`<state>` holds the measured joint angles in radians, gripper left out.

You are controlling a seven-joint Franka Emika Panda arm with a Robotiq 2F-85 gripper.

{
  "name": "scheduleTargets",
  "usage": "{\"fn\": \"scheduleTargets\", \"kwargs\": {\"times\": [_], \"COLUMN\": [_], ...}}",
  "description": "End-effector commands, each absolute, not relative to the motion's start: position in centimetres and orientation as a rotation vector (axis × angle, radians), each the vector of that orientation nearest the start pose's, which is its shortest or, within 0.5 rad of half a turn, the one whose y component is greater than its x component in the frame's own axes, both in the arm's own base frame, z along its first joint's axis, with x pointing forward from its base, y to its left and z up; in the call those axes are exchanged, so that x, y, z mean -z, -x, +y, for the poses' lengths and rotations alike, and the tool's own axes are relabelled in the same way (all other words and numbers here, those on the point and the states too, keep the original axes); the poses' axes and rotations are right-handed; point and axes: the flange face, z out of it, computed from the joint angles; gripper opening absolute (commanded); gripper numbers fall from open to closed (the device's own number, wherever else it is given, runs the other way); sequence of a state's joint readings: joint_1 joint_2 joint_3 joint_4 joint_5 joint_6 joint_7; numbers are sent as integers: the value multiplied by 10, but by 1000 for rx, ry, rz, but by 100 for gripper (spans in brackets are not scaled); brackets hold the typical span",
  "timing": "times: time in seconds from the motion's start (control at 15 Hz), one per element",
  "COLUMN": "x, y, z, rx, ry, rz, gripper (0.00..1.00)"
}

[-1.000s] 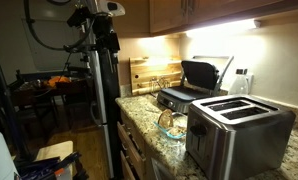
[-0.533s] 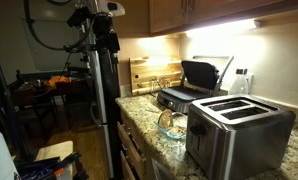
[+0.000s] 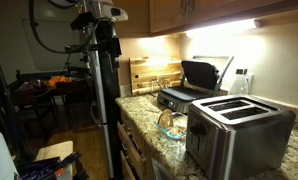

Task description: Put the bread inside the toaster

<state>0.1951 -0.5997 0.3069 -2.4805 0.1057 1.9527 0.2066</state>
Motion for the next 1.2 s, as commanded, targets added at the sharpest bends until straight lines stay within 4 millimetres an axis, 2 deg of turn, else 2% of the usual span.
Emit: {"fn": "scheduleTargets", "kwargs": {"times": [0.0,0.6,1.13], "x": [-482,-454,-431], "y": [-334,-358,-401], "z": [193,186,180], "rx": [93,20,13], "ry": [3183,3238,3315], "rz": [-313,-302,-281], "gripper": [100,100,100]}}
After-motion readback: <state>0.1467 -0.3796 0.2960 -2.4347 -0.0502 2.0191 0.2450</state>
